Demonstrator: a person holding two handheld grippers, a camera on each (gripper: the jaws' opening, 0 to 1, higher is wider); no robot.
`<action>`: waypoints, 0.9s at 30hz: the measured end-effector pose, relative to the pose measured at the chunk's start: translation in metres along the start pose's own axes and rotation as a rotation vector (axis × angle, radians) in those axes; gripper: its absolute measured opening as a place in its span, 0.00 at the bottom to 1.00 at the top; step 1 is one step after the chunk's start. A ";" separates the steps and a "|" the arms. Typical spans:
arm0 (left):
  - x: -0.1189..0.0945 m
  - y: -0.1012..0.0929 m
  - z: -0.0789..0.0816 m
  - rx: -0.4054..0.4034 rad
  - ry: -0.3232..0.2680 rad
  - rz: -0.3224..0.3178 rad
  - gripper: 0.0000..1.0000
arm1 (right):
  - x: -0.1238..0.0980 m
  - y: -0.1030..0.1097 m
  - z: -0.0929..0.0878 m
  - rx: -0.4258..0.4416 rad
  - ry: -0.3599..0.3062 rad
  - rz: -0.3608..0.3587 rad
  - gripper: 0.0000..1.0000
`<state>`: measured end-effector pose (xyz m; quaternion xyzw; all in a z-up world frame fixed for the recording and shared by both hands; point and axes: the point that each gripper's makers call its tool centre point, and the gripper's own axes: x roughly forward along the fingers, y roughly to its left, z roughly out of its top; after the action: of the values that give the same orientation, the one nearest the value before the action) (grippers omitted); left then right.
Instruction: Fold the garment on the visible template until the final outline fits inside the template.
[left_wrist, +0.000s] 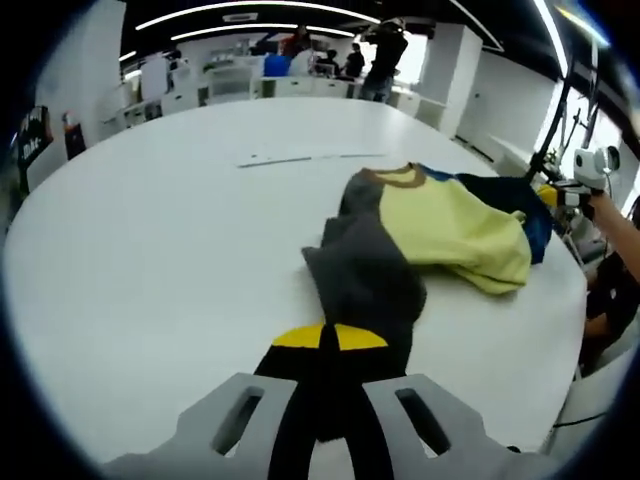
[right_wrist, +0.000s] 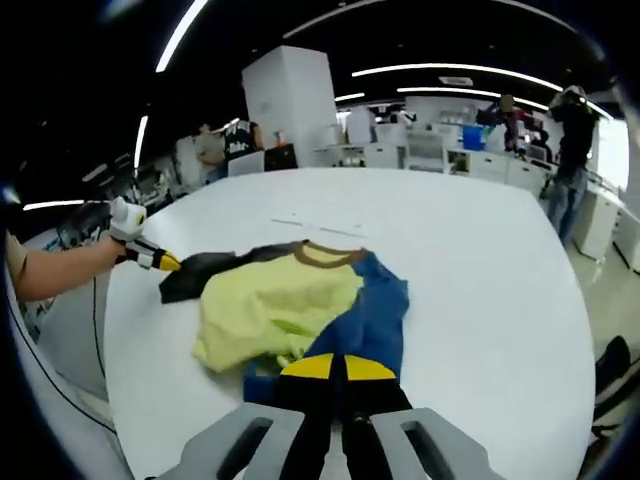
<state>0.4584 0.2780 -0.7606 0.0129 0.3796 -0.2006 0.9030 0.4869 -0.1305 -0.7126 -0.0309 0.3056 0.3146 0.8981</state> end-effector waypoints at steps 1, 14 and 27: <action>-0.001 0.001 0.000 0.000 0.001 0.003 0.00 | -0.002 -0.006 -0.001 0.002 0.004 -0.013 0.00; -0.007 0.023 -0.001 0.007 0.019 0.038 0.00 | -0.012 -0.052 -0.019 0.016 0.068 -0.109 0.00; -0.009 0.046 0.007 0.013 0.024 0.073 0.00 | -0.022 -0.093 -0.035 0.008 0.143 -0.196 0.00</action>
<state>0.4742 0.3225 -0.7556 0.0353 0.3885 -0.1698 0.9050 0.5086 -0.2254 -0.7415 -0.0796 0.3658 0.2213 0.9005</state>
